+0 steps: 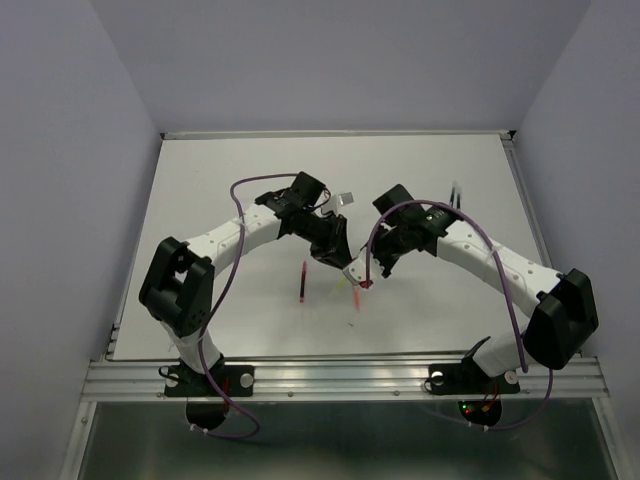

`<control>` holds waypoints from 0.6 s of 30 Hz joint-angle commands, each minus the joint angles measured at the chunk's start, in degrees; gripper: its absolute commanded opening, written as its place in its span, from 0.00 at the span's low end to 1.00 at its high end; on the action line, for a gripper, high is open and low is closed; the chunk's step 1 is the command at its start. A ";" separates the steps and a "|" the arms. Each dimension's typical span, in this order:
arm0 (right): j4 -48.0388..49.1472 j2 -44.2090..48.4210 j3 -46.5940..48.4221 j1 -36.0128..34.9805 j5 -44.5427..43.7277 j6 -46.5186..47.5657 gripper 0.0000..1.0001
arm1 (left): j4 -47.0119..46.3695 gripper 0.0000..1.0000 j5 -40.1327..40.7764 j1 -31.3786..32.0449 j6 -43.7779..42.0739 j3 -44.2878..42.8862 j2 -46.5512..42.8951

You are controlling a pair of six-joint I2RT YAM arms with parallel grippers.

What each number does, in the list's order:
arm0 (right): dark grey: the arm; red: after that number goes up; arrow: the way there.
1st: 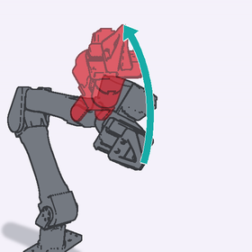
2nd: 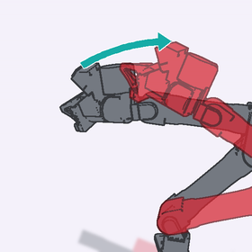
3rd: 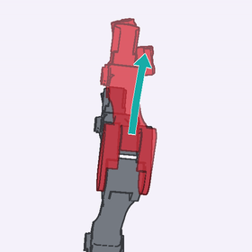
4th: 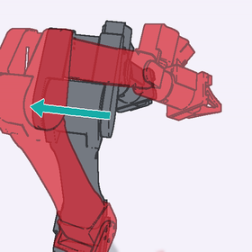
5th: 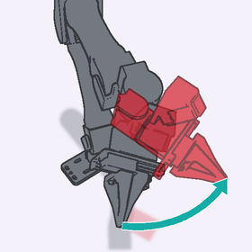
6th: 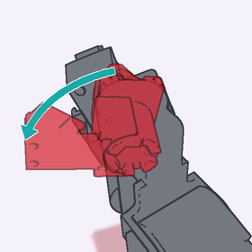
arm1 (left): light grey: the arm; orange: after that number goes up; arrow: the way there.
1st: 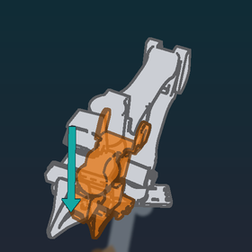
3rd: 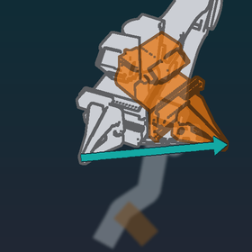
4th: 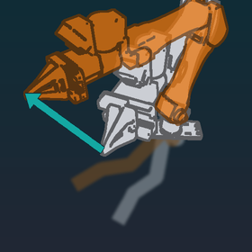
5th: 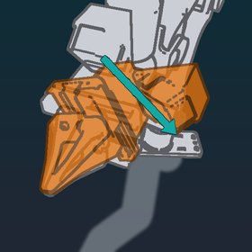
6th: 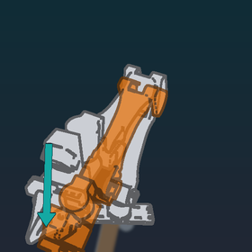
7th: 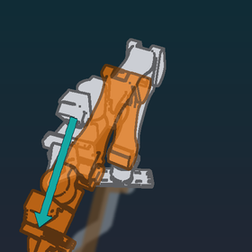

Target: Insert the pens into the pen caps

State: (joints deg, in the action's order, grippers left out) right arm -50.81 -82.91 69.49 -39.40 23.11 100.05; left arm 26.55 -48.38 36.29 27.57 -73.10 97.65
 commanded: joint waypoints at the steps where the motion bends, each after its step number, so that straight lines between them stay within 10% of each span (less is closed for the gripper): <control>1: 4.29 3.37 -0.23 -4.37 18.11 -6.35 0.12 | -18.64 0.00 10.24 -1.84 -0.41 -4.07 -3.68; 13: 15.64 -1.28 -0.59 -3.85 3.61 -17.34 0.33 | -6.08 0.00 6.63 0.27 -7.79 0.33 -4.13; 18: 17.58 -1.72 -1.20 -3.32 -0.87 -17.87 1.00 | -2.55 0.00 7.24 0.80 -9.82 0.59 -3.69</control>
State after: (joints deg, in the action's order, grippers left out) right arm -39.35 -84.42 68.47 -42.06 22.13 83.42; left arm 25.02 -40.84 36.18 20.88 -72.55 94.98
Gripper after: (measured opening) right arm 0.794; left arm 0.207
